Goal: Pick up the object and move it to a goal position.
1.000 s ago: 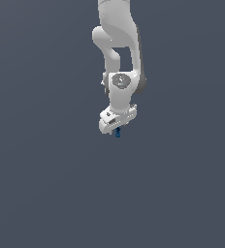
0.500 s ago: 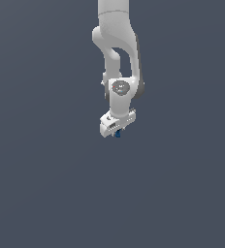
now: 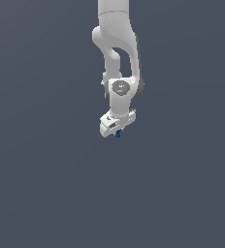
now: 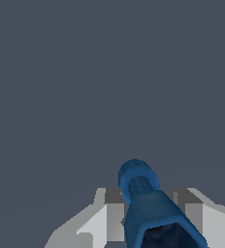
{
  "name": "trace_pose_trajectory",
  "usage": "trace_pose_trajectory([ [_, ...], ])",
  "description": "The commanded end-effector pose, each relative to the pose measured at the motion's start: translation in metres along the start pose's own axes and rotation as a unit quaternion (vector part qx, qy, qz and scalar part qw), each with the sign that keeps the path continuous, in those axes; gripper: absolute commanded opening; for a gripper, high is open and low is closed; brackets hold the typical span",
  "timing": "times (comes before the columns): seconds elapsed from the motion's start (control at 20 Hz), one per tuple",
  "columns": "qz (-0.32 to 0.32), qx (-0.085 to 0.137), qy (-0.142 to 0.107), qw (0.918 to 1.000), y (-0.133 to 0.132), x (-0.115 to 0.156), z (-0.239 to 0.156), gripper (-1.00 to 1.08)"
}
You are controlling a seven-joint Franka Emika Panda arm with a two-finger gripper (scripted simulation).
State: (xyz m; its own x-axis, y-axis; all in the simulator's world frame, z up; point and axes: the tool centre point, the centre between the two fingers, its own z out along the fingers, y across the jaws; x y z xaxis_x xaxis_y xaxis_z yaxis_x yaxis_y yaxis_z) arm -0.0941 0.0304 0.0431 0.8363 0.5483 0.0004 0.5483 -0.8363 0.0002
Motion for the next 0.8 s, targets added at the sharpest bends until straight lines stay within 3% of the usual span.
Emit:
trace_pose_trajectory([
  [0.0, 0.0, 0.0, 0.0, 1.0, 0.0, 0.0, 0.0, -1.0],
  [0.35, 0.0, 0.0, 0.0, 1.0, 0.003, 0.013, -0.006, -1.0],
  [0.75, 0.0, 0.0, 0.0, 1.0, 0.01, 0.05, -0.023, -1.0],
])
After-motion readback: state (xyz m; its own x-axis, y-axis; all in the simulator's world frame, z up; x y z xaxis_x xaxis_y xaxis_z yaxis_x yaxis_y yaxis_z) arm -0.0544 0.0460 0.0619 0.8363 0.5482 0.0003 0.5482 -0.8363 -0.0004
